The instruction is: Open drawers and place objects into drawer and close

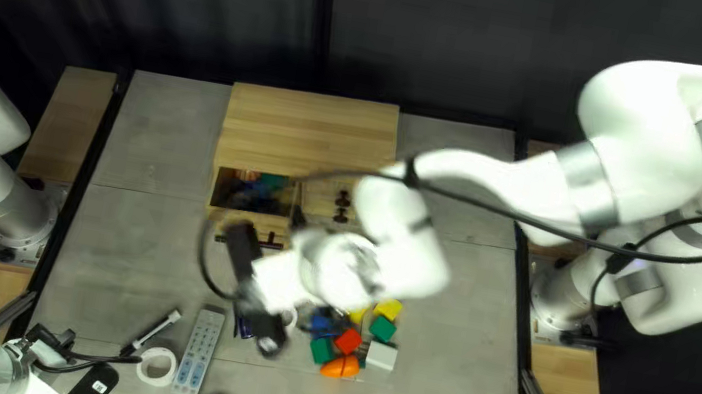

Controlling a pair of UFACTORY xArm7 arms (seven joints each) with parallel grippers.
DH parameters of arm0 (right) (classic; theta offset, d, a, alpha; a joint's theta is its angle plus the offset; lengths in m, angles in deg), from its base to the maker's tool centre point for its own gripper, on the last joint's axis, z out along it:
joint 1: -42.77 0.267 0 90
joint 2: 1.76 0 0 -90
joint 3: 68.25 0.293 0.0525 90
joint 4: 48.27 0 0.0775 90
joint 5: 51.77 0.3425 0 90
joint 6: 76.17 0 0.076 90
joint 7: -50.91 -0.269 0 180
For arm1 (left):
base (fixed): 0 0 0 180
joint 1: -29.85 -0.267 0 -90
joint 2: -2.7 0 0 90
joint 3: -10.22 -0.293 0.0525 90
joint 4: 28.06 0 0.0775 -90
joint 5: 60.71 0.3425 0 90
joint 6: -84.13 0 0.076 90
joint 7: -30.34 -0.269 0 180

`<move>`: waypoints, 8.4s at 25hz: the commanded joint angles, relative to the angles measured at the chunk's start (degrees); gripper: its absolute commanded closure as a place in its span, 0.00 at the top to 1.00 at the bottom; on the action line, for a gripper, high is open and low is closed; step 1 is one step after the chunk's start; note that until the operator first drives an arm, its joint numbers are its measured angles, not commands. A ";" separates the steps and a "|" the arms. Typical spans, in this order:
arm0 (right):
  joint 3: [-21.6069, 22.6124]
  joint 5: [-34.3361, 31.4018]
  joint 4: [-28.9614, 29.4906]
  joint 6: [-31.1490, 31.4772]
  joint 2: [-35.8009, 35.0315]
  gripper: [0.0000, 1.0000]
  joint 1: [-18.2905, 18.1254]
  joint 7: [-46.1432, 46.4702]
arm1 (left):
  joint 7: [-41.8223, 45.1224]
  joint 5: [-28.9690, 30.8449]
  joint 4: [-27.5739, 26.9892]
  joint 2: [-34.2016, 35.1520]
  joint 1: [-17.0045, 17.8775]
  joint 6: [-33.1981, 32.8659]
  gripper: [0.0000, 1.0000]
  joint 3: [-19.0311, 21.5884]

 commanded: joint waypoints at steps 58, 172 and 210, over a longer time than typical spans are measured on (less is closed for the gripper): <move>-6.79 10.86 -26.10 -18.52 3.56 1.00 -4.17 2.12 | 0.00 0.00 0.00 0.00 0.00 0.00 1.00 0.00; -3.22 11.49 -6.04 -11.37 -2.61 1.00 1.04 25.63 | 0.00 0.00 0.00 0.00 0.00 0.00 1.00 0.00; 1.24 23.65 -16.60 -13.24 0.19 1.00 3.50 25.59 | 0.00 0.00 0.00 0.00 0.00 0.00 1.00 0.00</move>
